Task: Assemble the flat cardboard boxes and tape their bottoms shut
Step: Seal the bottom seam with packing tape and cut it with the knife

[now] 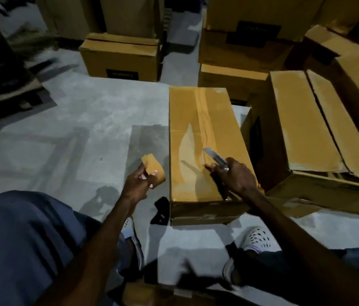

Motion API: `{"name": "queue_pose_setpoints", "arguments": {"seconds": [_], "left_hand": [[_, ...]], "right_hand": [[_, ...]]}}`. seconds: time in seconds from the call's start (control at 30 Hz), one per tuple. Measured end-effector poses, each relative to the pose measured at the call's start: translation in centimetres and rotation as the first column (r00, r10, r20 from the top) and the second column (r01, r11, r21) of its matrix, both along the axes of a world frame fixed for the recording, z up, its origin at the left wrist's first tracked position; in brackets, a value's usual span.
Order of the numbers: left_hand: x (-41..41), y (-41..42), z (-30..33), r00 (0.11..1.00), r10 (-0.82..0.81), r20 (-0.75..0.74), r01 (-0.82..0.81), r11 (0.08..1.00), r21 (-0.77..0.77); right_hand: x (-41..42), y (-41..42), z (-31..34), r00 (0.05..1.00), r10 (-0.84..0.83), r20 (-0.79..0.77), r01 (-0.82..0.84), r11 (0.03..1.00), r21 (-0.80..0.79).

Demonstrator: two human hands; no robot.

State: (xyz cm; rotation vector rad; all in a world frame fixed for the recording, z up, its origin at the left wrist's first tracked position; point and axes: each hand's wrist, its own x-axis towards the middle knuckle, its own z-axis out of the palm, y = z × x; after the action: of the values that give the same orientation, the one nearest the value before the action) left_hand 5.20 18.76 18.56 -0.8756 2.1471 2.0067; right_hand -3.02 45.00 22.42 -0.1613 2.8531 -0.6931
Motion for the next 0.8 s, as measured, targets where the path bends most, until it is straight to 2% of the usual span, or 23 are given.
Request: {"name": "queue_pose_setpoints", "arguments": {"seconds": [0.07, 0.17, 0.37, 0.57, 0.8], "left_hand": [[-1.3, 0.4, 0.0, 0.999, 0.028, -0.037, -0.028, 1.0, 0.002], [-2.9, 1.5, 0.1, 0.994, 0.075, -0.073, -0.069, 0.994, 0.083], [-6.7, 3.2, -1.4, 0.999, 0.023, -0.046, -0.022, 1.0, 0.015], [-8.7, 4.3, -1.4, 0.996, 0.087, -0.034, -0.085, 0.995, 0.045], [-5.0, 0.5, -0.9, 0.997, 0.045, 0.064, -0.03, 0.975, -0.221]], "right_hand": [[-2.1, 2.7, 0.0, 0.997, -0.049, -0.058, 0.053, 0.996, 0.075], [-4.3, 5.8, -1.1, 0.984, -0.077, -0.16, 0.089, 0.994, 0.07], [-6.6, 5.3, -3.3, 0.983, -0.184, 0.012, 0.184, 0.971, -0.151], [-6.4, 4.7, -3.2, 0.964, -0.264, 0.036, 0.267, 0.95, -0.161], [-2.3, 3.8, -3.0, 0.933, -0.359, 0.024, 0.358, 0.92, -0.159]]}}
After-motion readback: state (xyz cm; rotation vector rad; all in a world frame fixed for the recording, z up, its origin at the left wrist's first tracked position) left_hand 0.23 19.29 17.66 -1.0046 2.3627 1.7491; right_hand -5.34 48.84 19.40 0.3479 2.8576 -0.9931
